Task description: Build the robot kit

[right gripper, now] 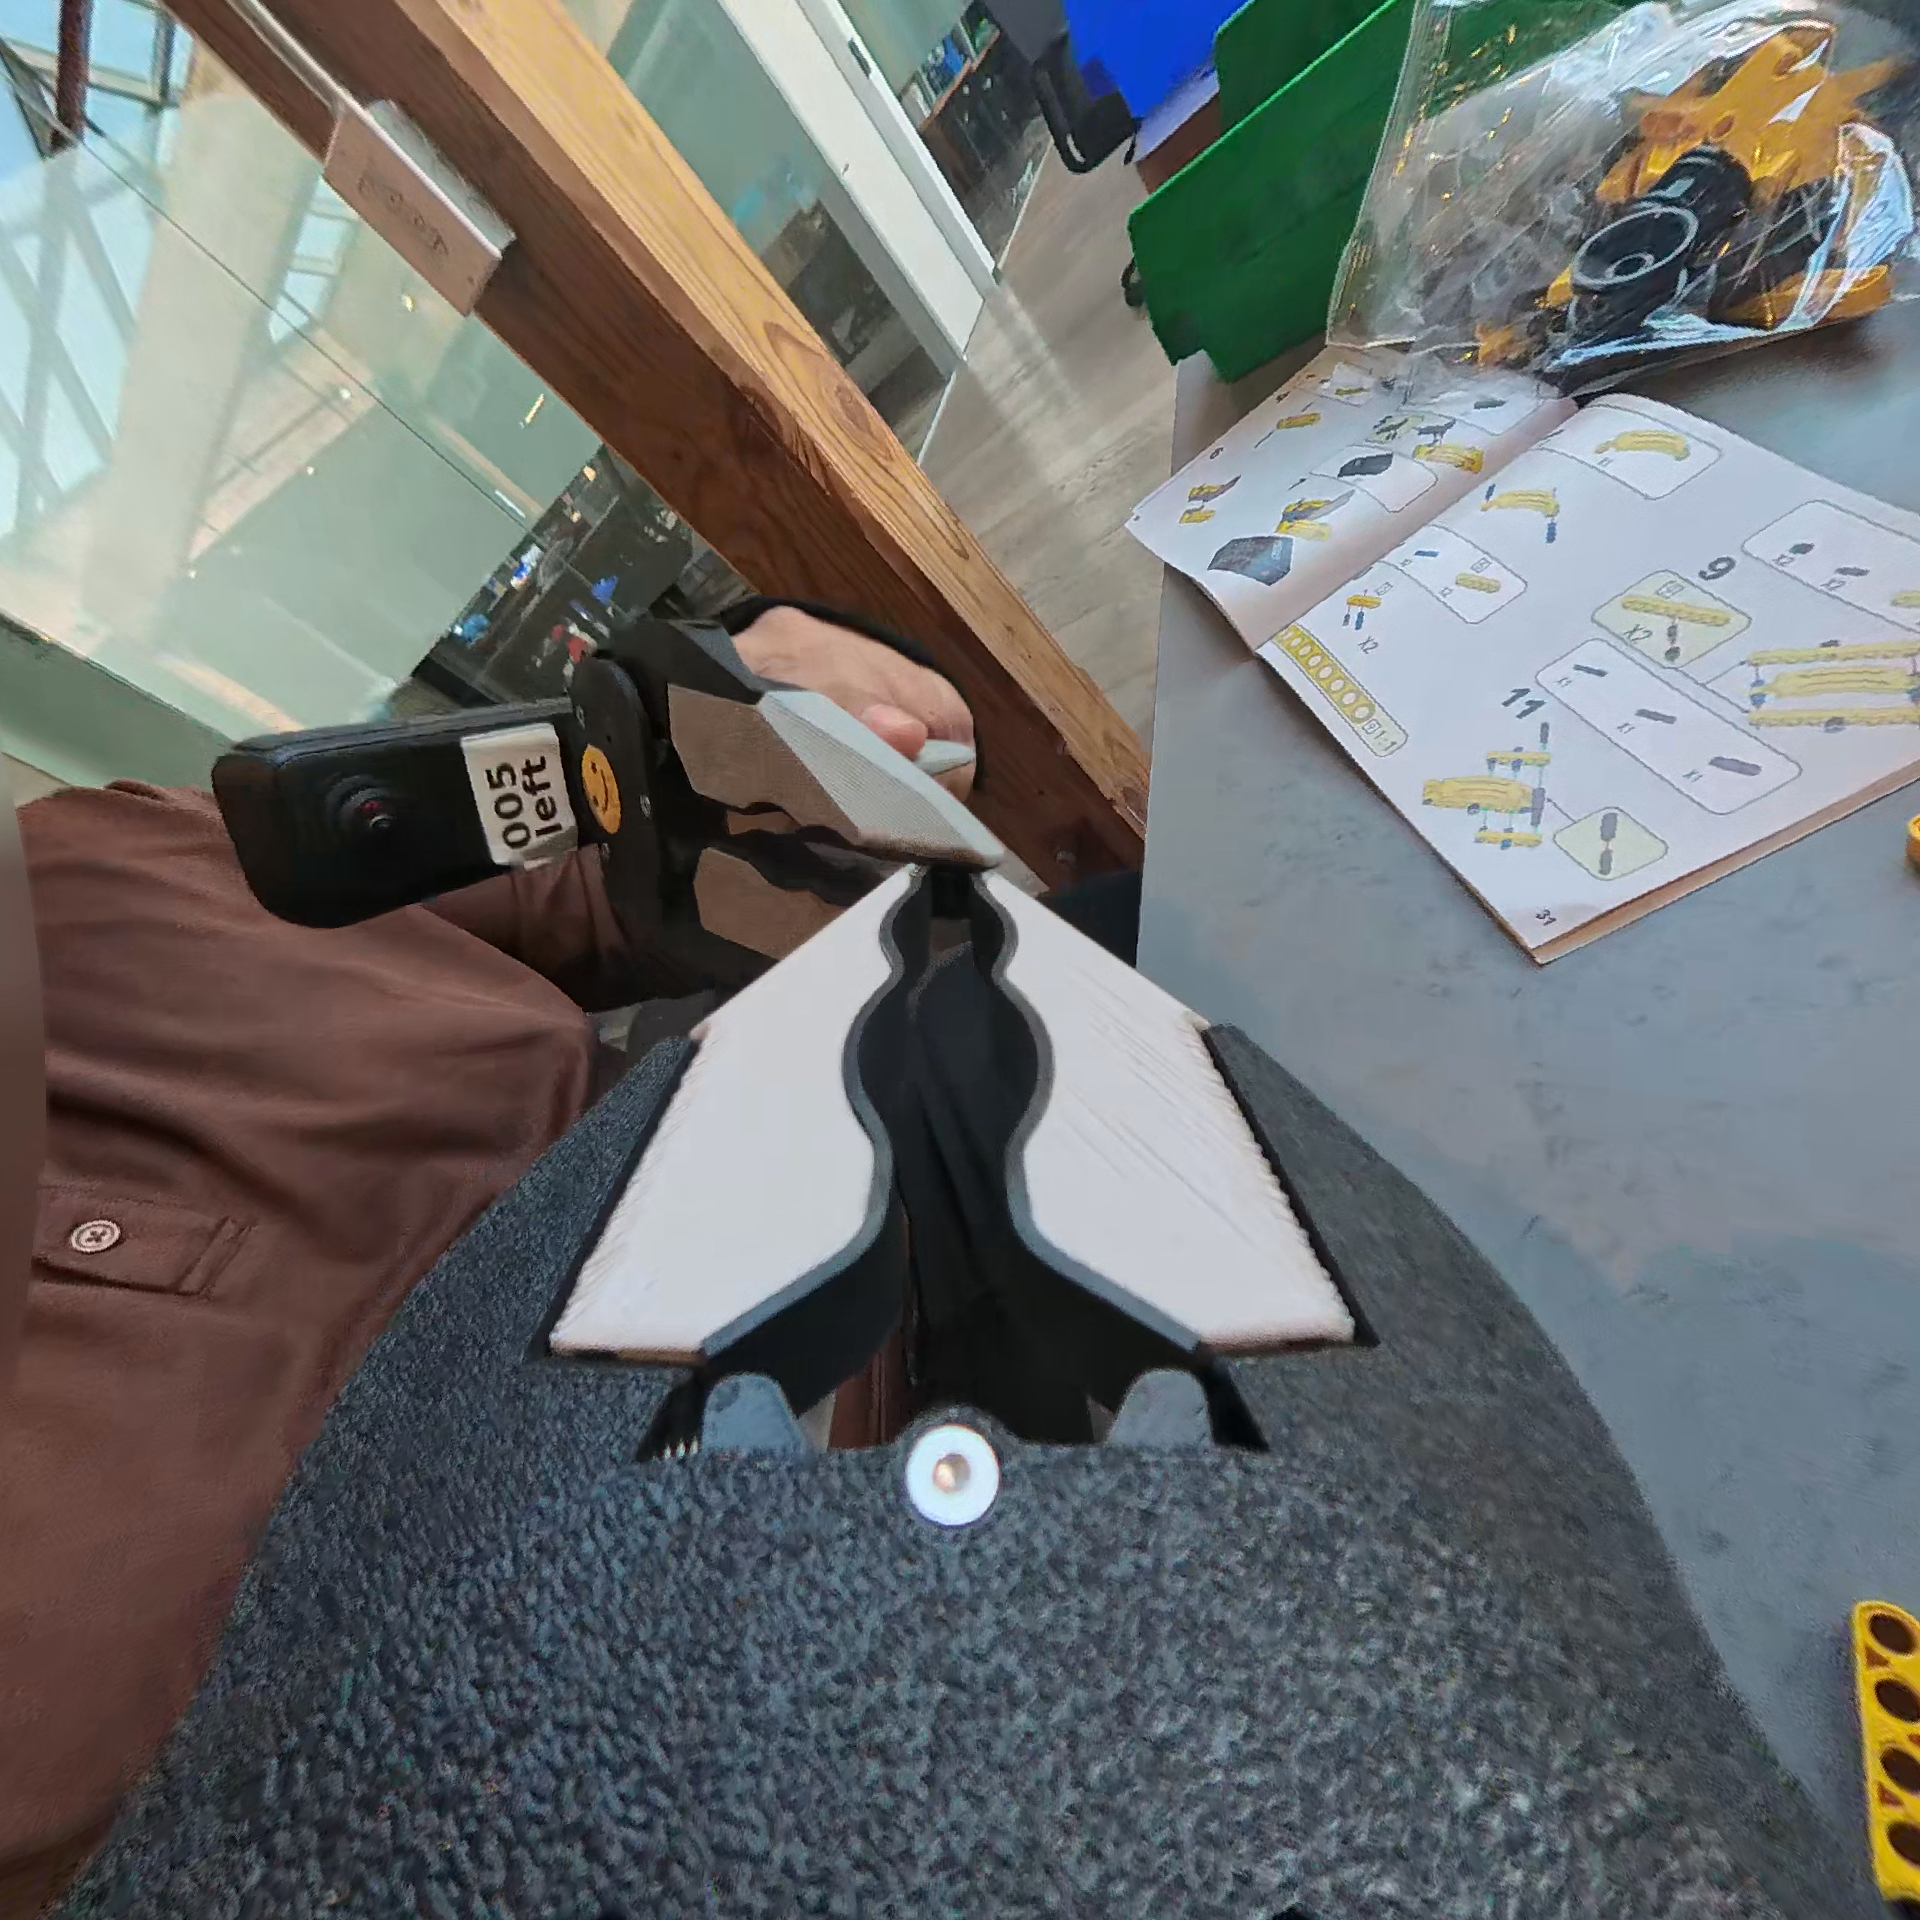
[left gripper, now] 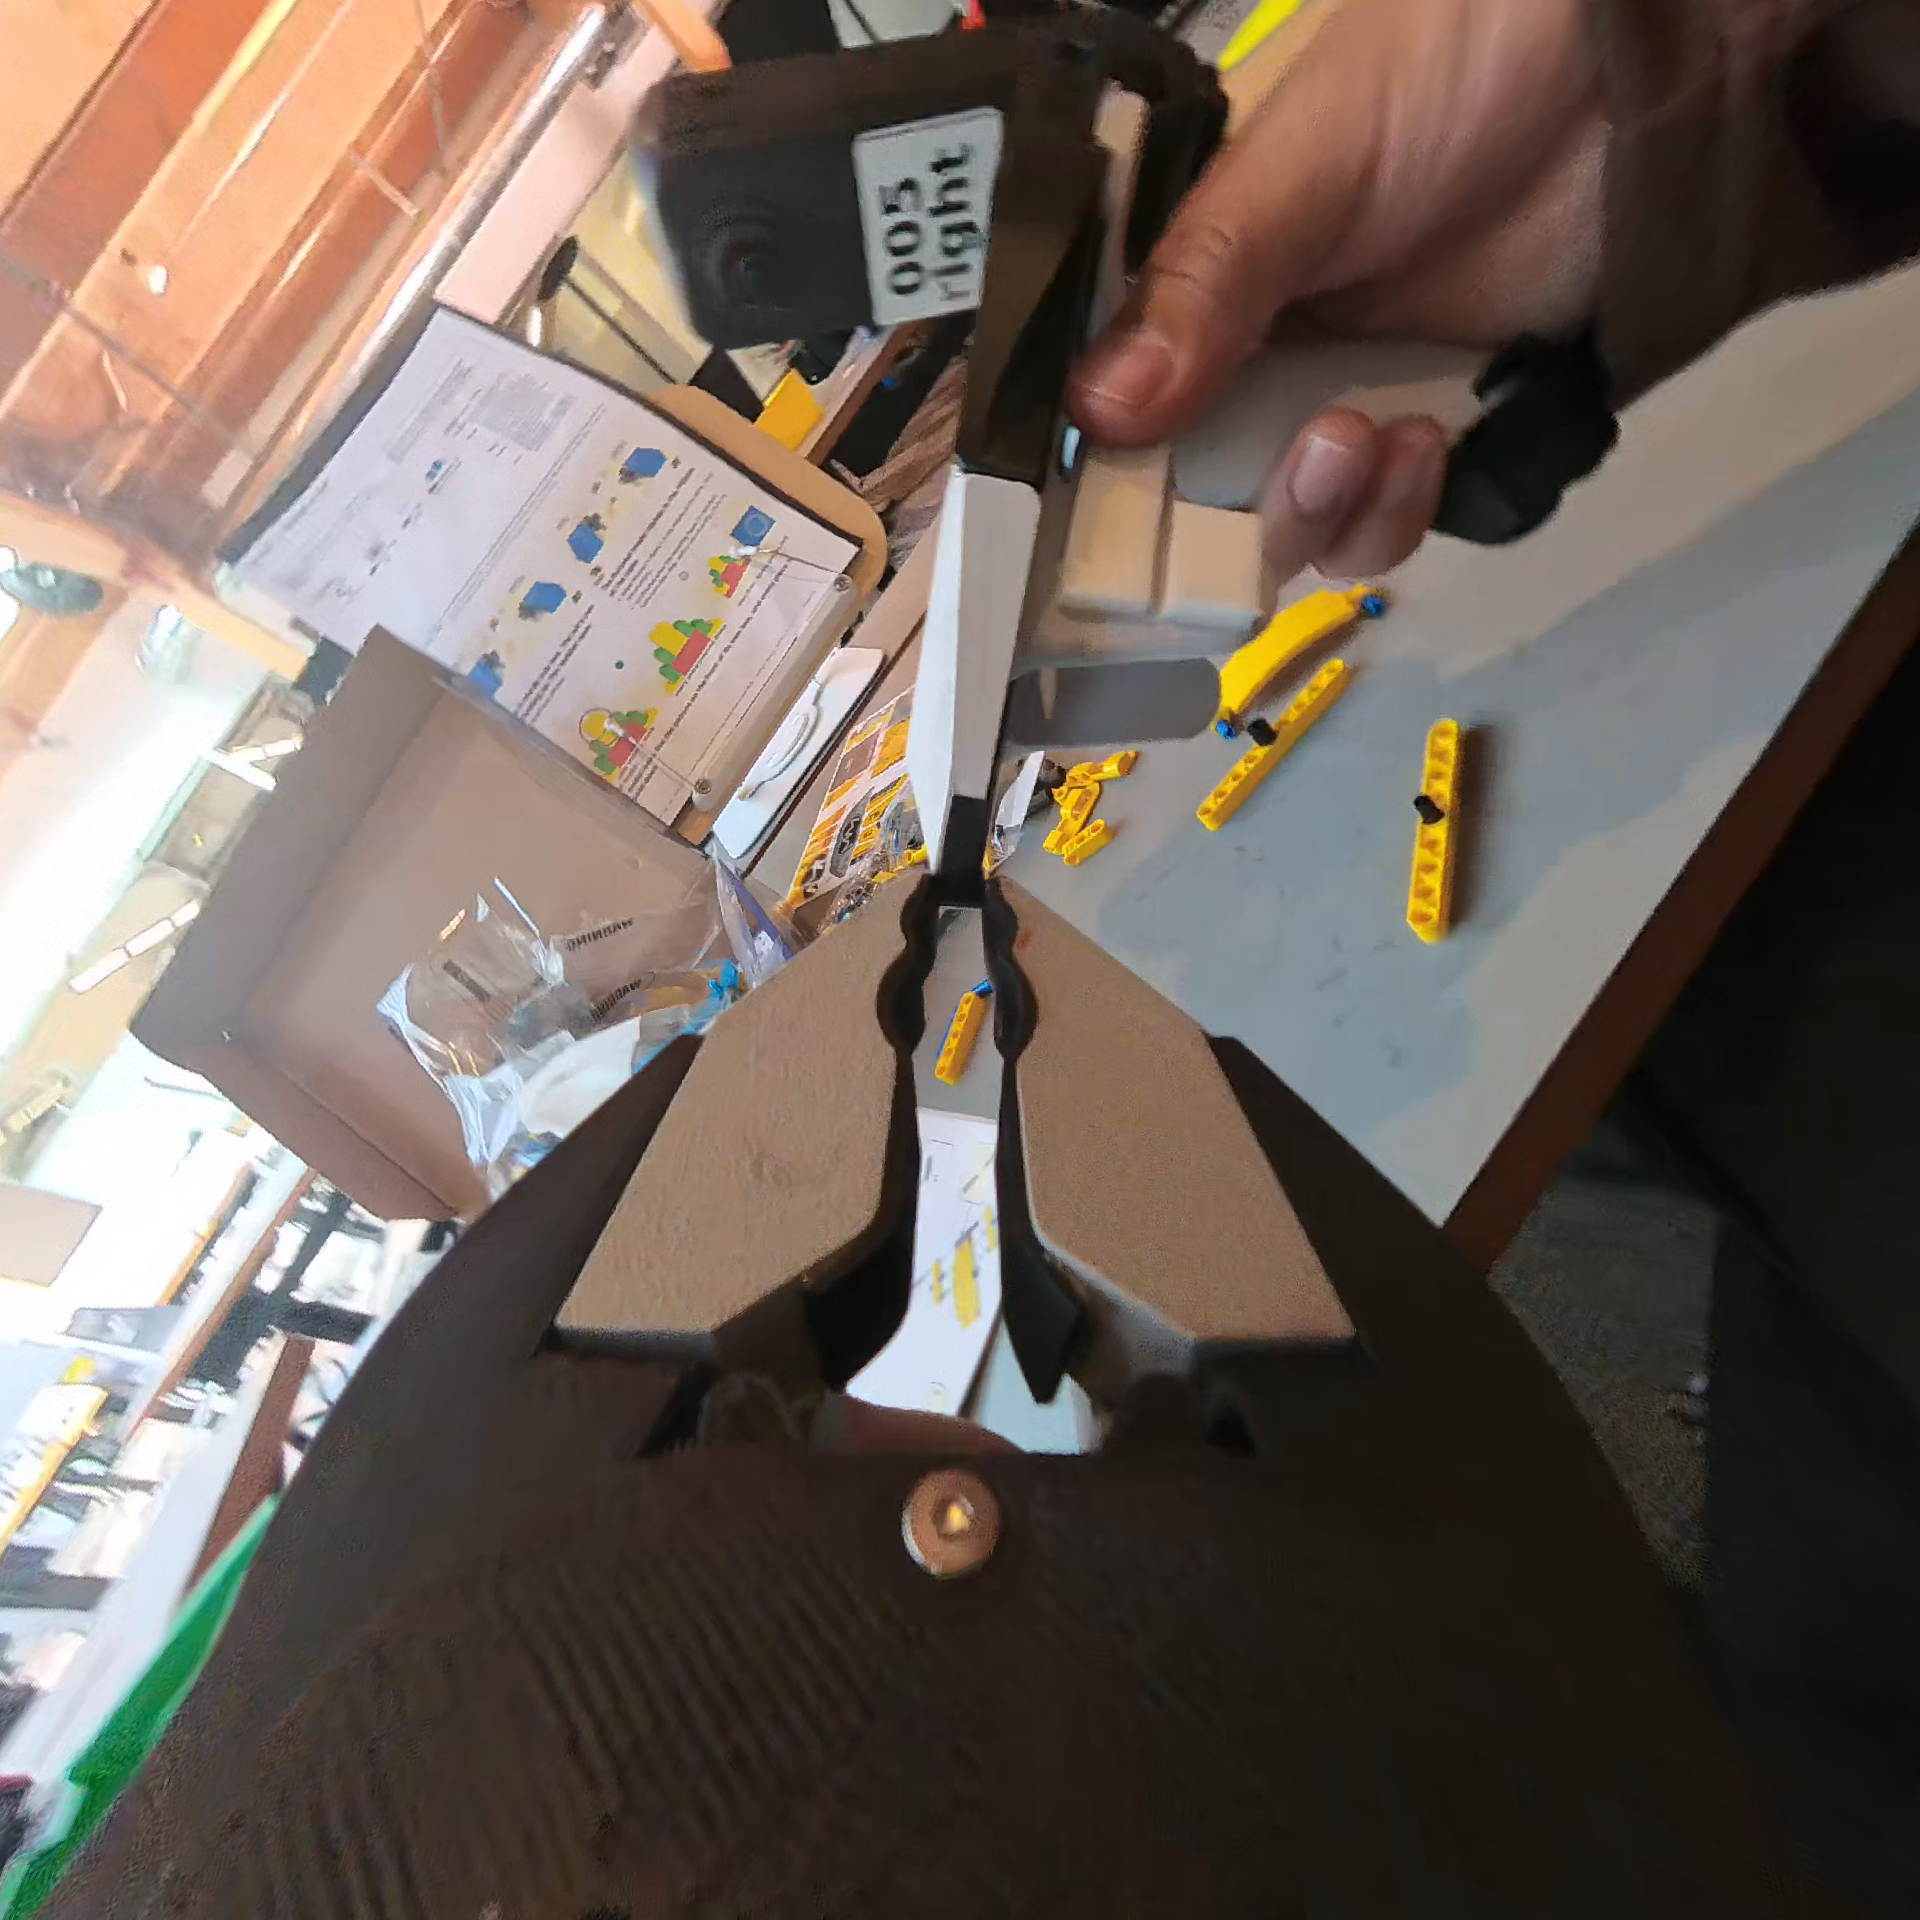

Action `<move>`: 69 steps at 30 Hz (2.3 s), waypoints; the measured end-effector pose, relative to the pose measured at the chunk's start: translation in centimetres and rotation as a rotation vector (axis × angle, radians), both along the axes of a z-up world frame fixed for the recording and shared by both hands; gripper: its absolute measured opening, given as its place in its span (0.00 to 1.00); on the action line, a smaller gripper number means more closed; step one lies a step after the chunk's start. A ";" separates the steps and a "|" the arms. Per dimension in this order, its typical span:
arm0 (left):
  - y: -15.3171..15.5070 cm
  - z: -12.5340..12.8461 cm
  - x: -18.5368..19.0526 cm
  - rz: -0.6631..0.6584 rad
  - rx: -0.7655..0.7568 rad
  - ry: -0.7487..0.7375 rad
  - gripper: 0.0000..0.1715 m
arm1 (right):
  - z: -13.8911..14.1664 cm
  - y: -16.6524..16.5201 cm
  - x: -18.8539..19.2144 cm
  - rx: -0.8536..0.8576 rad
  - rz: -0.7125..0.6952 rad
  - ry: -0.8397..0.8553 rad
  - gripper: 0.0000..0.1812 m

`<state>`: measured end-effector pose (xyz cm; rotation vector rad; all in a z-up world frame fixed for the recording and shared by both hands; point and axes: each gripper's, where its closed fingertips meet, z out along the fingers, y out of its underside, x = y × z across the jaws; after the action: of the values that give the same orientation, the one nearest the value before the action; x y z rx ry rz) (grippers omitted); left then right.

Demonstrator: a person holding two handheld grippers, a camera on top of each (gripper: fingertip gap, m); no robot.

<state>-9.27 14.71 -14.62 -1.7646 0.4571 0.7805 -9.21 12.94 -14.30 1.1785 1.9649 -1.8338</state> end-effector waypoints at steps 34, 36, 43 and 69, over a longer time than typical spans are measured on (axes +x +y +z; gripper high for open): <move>-1.3 4.6 -2.2 0.191 0.303 -0.204 0.02 | 4.9 -1.0 -1.9 -0.306 -0.232 0.103 0.03; -1.3 4.5 -2.3 0.196 0.302 -0.208 0.04 | 4.6 -0.8 -2.1 -0.263 -0.249 0.117 0.03; -1.2 4.3 -2.1 0.183 0.276 -0.172 0.02 | 4.3 -0.7 -2.0 -0.242 -0.253 0.118 0.03; -1.1 4.0 -1.9 0.155 0.215 -0.173 0.07 | 3.9 -1.0 -1.9 -0.222 -0.232 0.104 0.03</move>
<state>-11.16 13.64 -10.60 -1.6610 0.1165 0.7471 -11.09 11.94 -10.45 1.3087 1.6760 -2.2027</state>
